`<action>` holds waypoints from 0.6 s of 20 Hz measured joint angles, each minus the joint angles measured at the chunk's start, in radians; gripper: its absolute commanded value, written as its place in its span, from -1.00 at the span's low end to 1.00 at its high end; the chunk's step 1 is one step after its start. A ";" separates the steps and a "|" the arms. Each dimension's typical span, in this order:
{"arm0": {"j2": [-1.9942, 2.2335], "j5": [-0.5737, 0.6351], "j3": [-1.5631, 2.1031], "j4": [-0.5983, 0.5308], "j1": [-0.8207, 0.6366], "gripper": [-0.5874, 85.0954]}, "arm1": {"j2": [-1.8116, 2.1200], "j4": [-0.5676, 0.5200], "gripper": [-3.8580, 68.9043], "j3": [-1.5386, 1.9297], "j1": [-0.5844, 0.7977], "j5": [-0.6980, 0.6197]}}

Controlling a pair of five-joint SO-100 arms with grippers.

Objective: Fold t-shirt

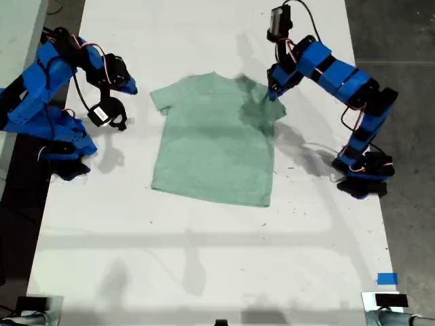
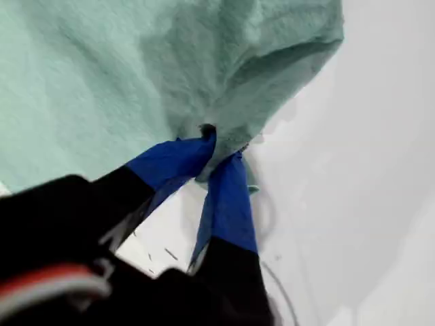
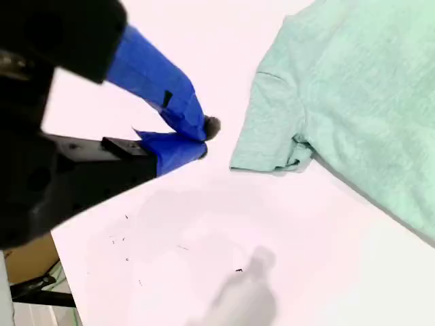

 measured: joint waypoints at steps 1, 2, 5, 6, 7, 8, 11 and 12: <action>0.005 0.000 0.002 0.000 0.000 -0.99 | -0.058 0.026 -0.92 -0.103 -0.034 0.028; 0.009 0.000 0.003 0.000 0.000 -0.99 | -0.118 0.049 -0.92 -0.206 -0.063 0.054; 0.018 0.000 0.020 0.000 0.000 -0.99 | -0.230 0.072 -0.92 -0.394 -0.137 0.121; 0.021 0.000 0.026 0.000 0.000 -0.99 | -0.241 0.058 -0.92 -0.407 -0.155 0.143; 0.025 0.000 0.032 0.000 0.000 -0.99 | -0.255 0.037 -0.92 -0.414 -0.173 0.163; 0.025 0.000 0.038 -0.003 0.000 -0.99 | -0.272 0.003 -0.92 -0.416 -0.189 0.181; 0.025 0.000 0.041 -0.018 0.000 -0.99 | -0.341 -0.126 -0.92 -0.416 -0.238 0.232; 0.025 0.000 0.044 -0.021 0.000 -0.99 | -0.368 -0.176 -0.93 -0.416 -0.256 0.252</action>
